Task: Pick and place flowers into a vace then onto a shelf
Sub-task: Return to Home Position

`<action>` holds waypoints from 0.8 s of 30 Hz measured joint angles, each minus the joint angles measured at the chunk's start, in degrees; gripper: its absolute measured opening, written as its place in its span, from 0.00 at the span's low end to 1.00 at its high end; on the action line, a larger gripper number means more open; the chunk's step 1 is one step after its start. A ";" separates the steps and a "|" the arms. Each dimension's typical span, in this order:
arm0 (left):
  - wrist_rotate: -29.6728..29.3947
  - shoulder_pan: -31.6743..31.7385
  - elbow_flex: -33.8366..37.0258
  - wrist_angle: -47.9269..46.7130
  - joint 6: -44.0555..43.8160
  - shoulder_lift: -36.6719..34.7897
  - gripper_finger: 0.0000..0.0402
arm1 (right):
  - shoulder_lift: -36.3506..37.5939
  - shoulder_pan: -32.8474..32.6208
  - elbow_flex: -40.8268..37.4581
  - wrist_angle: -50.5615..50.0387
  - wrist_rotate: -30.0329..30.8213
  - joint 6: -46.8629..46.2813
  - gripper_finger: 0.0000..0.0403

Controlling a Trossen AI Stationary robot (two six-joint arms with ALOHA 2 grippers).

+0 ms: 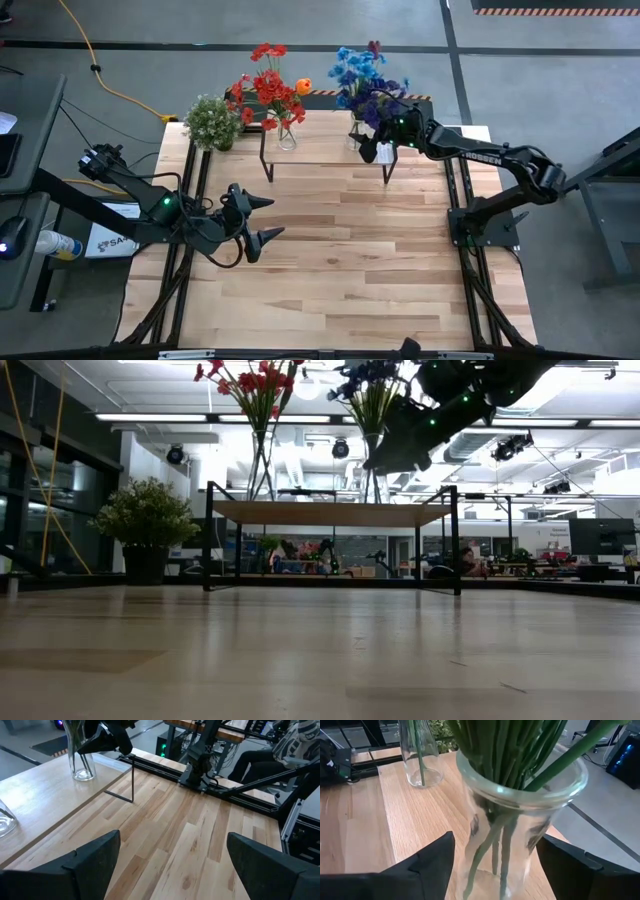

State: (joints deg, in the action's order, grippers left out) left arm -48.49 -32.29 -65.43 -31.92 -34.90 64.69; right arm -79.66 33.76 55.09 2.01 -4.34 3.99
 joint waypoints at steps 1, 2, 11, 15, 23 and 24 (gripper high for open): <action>0.00 0.00 0.01 0.00 0.00 0.00 0.99 | 0.13 0.00 -0.02 -0.01 0.01 0.00 0.67; 0.00 0.02 0.01 0.00 0.02 0.00 0.99 | 0.22 0.00 -0.02 0.01 0.02 0.05 0.67; 0.00 0.02 0.02 0.00 0.09 0.00 0.99 | 0.66 0.09 -0.02 -0.99 -0.07 -0.07 0.68; 0.00 0.00 0.00 0.00 0.09 0.00 0.99 | 0.66 0.11 -0.02 -1.64 -0.07 -0.07 0.68; 0.00 0.02 0.02 0.02 0.07 0.00 0.99 | 1.40 0.24 -0.02 -2.12 0.22 0.38 0.68; 0.00 0.00 0.00 0.02 0.09 0.00 0.99 | 1.81 0.26 -0.02 -2.27 0.44 0.66 0.68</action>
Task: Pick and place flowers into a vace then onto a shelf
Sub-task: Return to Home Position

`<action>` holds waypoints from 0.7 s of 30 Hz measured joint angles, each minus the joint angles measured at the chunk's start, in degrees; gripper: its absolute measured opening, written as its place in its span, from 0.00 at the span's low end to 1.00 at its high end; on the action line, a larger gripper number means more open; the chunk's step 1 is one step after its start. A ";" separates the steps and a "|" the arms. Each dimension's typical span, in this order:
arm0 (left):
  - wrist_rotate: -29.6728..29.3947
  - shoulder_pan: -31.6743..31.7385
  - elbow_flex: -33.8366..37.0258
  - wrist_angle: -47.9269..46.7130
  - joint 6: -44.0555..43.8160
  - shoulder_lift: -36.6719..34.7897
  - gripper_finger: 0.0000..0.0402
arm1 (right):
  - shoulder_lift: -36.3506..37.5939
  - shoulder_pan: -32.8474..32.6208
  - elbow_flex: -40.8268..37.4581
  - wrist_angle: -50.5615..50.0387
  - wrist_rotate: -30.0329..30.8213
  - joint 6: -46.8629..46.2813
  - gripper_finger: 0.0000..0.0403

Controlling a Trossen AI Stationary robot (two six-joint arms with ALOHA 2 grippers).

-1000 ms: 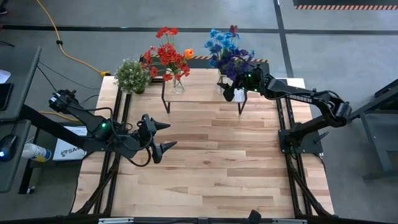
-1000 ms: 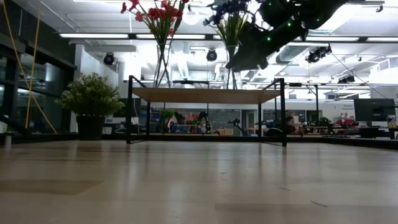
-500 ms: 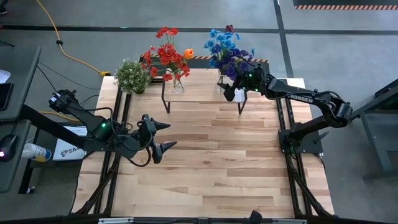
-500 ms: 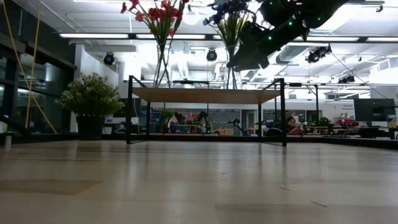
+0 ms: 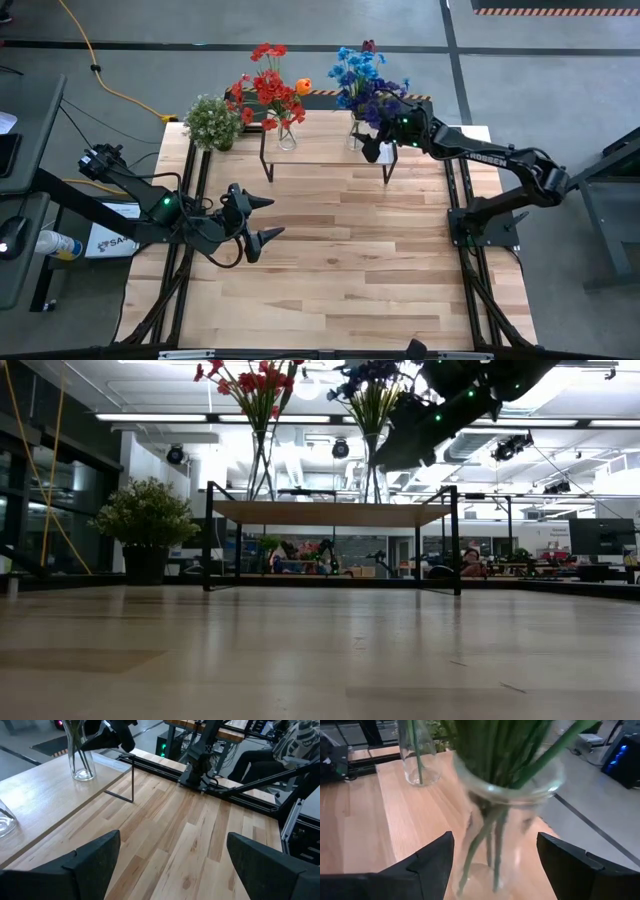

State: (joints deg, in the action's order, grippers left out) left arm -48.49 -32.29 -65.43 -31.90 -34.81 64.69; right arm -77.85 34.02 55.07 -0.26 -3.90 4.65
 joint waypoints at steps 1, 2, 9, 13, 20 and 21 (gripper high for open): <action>0.00 0.00 0.00 0.00 -0.02 0.00 0.99 | 0.45 0.08 0.00 -0.30 0.35 0.15 0.68; 0.00 0.00 0.00 0.00 -0.02 0.00 0.99 | 0.97 0.19 0.00 -0.60 0.58 0.19 0.68; -0.01 0.00 0.01 0.02 -0.02 0.00 0.99 | 4.97 0.90 -0.02 -1.45 0.66 -0.13 0.68; -0.02 0.02 0.02 0.00 -0.02 0.00 0.99 | 6.12 0.87 -0.02 -2.33 0.52 -0.21 0.68; -0.02 0.01 0.01 0.02 -0.04 0.00 0.99 | 8.19 0.87 -0.02 -3.00 0.52 -0.68 0.68; -0.02 0.00 0.02 0.03 -0.04 0.00 0.99 | 8.59 0.87 -0.02 -2.97 0.52 -0.96 0.68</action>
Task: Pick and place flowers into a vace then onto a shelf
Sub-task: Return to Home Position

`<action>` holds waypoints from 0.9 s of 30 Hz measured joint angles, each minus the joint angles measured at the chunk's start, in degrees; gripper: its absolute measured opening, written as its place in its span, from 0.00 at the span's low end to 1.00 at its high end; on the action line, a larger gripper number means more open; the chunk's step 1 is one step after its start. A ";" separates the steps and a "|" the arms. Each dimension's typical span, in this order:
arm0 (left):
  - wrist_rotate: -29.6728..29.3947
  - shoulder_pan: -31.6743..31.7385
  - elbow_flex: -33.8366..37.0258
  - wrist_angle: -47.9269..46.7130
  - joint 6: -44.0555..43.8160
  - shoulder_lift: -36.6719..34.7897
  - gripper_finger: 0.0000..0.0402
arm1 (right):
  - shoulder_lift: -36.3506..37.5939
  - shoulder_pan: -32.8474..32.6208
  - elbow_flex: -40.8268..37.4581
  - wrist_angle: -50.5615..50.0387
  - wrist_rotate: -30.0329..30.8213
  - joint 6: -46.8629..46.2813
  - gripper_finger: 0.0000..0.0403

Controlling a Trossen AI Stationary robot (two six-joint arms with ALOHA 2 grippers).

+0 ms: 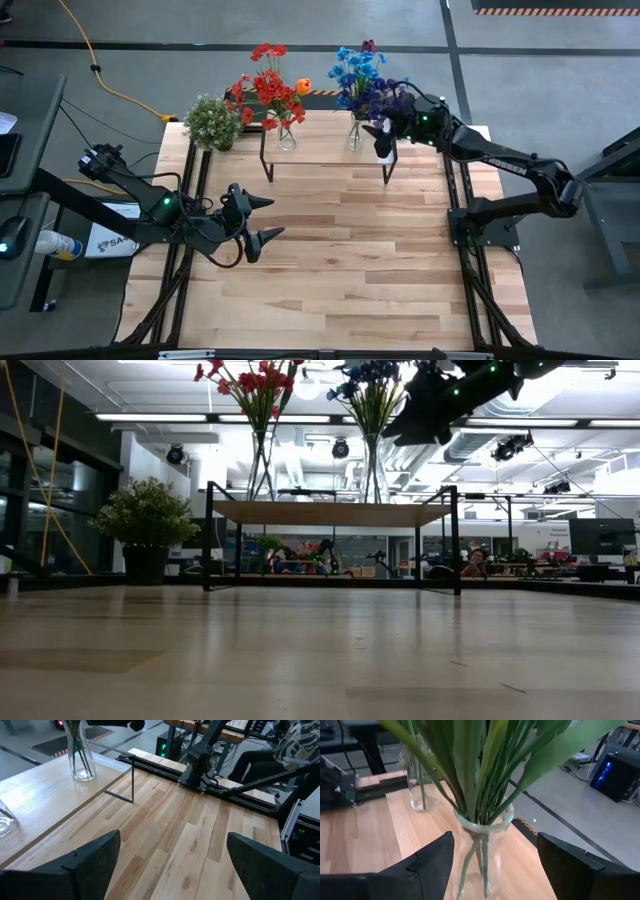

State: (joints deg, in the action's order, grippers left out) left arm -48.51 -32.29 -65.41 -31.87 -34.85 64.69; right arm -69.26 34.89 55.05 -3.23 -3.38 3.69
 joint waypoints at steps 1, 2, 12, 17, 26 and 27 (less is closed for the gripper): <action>0.00 0.02 -0.02 0.02 0.00 0.00 0.99 | 0.40 0.00 0.00 -0.01 -0.02 -0.23 0.68; 0.00 0.02 0.00 -0.01 0.00 0.00 0.99 | 0.81 0.00 0.00 -0.04 0.00 -0.24 0.68; 0.00 0.02 -0.02 0.02 -0.02 0.00 0.99 | 6.18 0.00 0.00 -0.86 0.07 -0.92 0.68; 0.02 0.00 0.00 -0.01 -0.14 0.00 0.99 | 9.37 -0.02 0.00 -2.57 0.10 -2.05 0.68; -0.06 0.00 -0.01 0.02 -0.13 0.00 0.99 | 15.52 -0.07 0.00 -8.92 0.00 -3.67 0.68; -0.04 0.00 0.00 0.02 -0.15 0.00 0.99 | 16.29 -0.07 0.00 -9.66 0.00 -3.71 0.68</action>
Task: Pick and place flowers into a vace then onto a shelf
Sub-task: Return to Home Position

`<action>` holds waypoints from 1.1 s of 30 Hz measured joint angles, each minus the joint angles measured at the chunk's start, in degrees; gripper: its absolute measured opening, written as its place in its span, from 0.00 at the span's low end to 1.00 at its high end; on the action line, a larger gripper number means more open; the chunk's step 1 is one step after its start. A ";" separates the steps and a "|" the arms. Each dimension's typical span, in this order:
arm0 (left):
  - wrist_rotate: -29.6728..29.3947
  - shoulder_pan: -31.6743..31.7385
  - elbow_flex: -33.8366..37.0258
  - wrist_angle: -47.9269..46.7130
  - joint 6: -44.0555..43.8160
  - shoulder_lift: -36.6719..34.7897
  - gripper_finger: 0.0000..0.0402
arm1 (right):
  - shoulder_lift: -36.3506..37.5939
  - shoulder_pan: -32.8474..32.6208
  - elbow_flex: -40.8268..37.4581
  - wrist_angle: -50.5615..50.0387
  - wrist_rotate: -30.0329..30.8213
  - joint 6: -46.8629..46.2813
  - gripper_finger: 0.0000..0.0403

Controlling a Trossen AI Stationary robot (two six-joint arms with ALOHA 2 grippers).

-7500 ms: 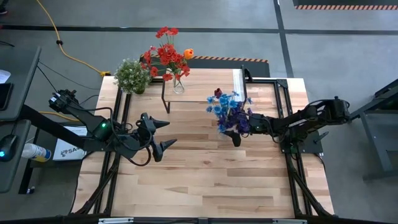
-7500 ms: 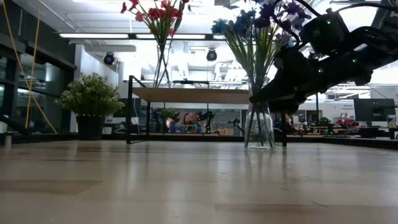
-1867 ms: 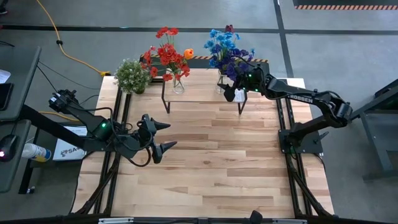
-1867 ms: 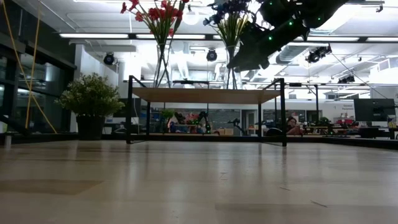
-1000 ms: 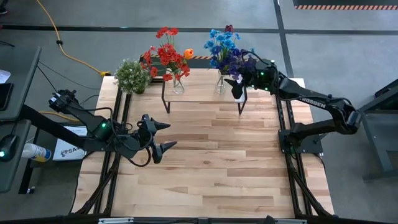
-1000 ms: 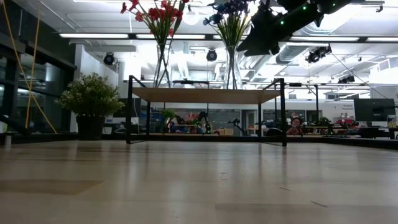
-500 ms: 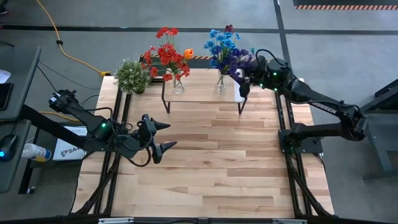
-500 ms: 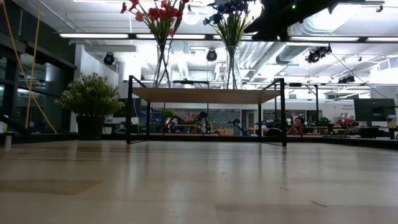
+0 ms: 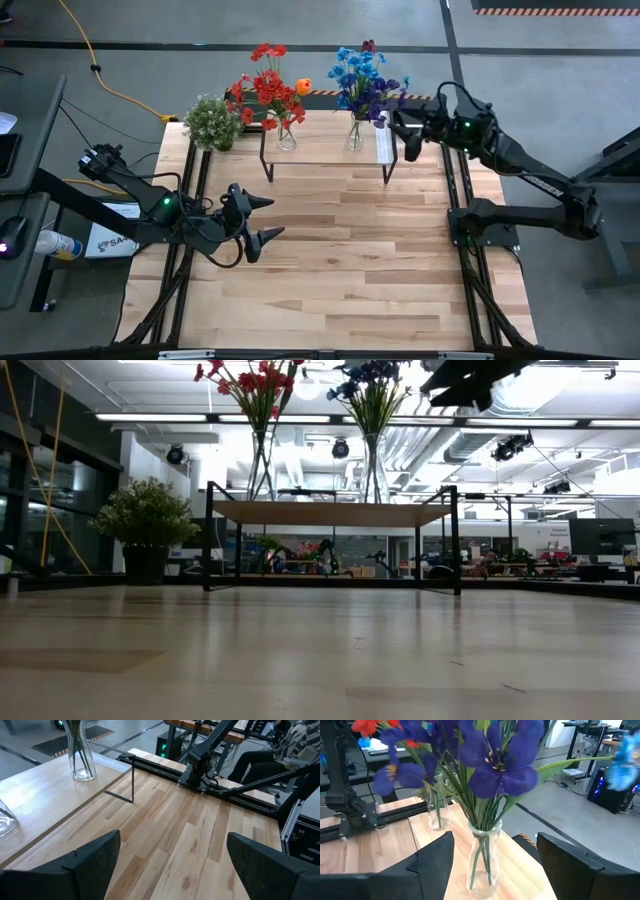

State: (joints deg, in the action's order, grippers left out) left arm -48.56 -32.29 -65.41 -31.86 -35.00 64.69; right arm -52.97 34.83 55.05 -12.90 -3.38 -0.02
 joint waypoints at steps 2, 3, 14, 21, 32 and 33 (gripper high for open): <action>-0.02 0.00 -0.02 0.00 -0.01 0.00 0.99 | 1.47 0.00 0.00 -1.69 -0.04 -0.17 0.68; -0.02 0.00 0.00 -0.02 -0.01 0.00 0.99 | 2.19 0.00 0.00 -2.68 -0.02 -0.18 0.67; -0.05 0.00 -0.02 -0.02 0.01 0.00 0.99 | 11.31 0.00 0.00 -8.08 -0.22 -4.49 0.67; 0.50 0.02 -0.01 0.00 -0.70 0.00 0.99 | 16.47 0.00 0.00 -9.98 -0.24 -5.14 0.67; 10.93 0.00 -0.02 -2.00 -1.34 0.00 0.99 | 25.61 0.02 0.02 -18.32 -2.40 -11.94 0.67; 11.05 0.00 -0.01 -1.98 -1.32 0.00 0.99 | 26.29 0.02 0.02 -19.27 -4.42 -11.61 0.67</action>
State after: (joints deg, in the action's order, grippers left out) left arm -37.51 -32.29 -65.42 -33.83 -36.32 64.69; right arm -26.68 34.85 55.07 -32.17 -7.80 -11.63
